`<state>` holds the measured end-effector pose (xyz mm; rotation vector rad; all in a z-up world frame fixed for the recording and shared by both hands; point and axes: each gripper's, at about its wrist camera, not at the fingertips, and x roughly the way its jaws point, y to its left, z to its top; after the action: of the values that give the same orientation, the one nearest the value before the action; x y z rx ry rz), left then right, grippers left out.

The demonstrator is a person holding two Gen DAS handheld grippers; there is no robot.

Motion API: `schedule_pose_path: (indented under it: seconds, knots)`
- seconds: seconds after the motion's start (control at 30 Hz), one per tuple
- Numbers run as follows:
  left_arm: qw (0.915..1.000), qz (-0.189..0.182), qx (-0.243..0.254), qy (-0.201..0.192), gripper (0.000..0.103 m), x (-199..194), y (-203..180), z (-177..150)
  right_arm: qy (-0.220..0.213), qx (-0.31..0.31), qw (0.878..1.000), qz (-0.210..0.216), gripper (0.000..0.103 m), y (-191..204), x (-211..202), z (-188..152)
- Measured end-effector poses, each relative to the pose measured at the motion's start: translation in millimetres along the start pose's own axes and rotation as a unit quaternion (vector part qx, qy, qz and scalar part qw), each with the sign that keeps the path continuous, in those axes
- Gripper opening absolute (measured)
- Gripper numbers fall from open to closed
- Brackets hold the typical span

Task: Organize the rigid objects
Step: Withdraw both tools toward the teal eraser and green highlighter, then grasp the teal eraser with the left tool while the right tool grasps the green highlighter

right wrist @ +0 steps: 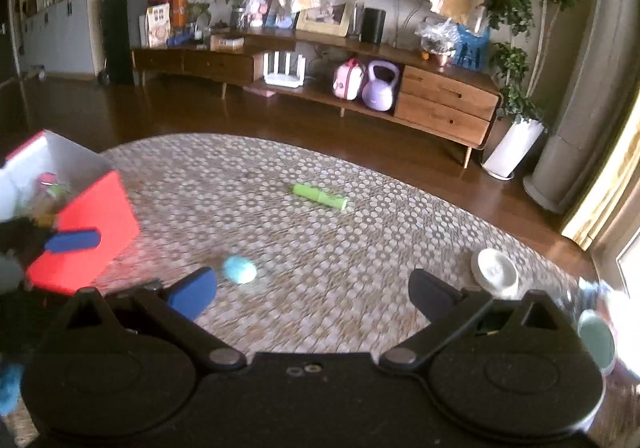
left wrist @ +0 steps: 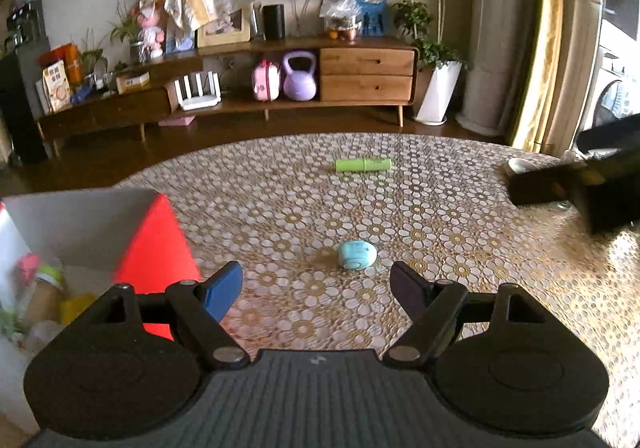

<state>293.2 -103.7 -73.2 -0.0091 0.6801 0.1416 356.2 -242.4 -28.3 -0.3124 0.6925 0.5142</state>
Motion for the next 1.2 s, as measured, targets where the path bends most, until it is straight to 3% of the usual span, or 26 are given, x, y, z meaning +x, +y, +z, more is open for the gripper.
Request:
schedule_pose_path:
  seconds: [0.2, 0.37, 0.6, 0.8, 1.13, 1.2]
  knots:
    - [0.9999, 0.011, 0.005, 0.003, 0.081, 39.8, -17.0, -1.1, 0.009, -0.019, 1.0, 0.012, 0.099, -10.2, 60.3, 21.3]
    - [0.9995, 0.014, -0.019, 0.019, 0.081, 71.7, -22.5, 1.5, 0.014, -0.023, 0.999, 0.019, 0.099, -12.2, 107.1, 40.5]
    - [0.9989, 0.025, -0.037, 0.016, 0.081, 95.8, -23.3, -0.8, 0.019, 0.04, 0.999, 0.024, 0.099, -10.8, 167.3, 55.8]
    - [0.9991, 0.016, -0.036, 0.015, 0.081, 106.8, -26.6, -4.3, 0.048, 0.128, 0.99, 0.027, 0.099, -14.8, 209.1, 59.0]
    - [0.9989, 0.014, -0.041, 0.015, 0.081, 120.9, -28.1, -3.1, 0.076, 0.199, 0.977, 0.003, 0.099, -19.3, 239.2, 63.1]
    - [0.9994, 0.013, -0.032, 0.009, 0.081, 122.0, -31.6, -2.6, 0.078, 0.201, 0.977, -0.001, 0.095, -17.8, 242.7, 63.5]
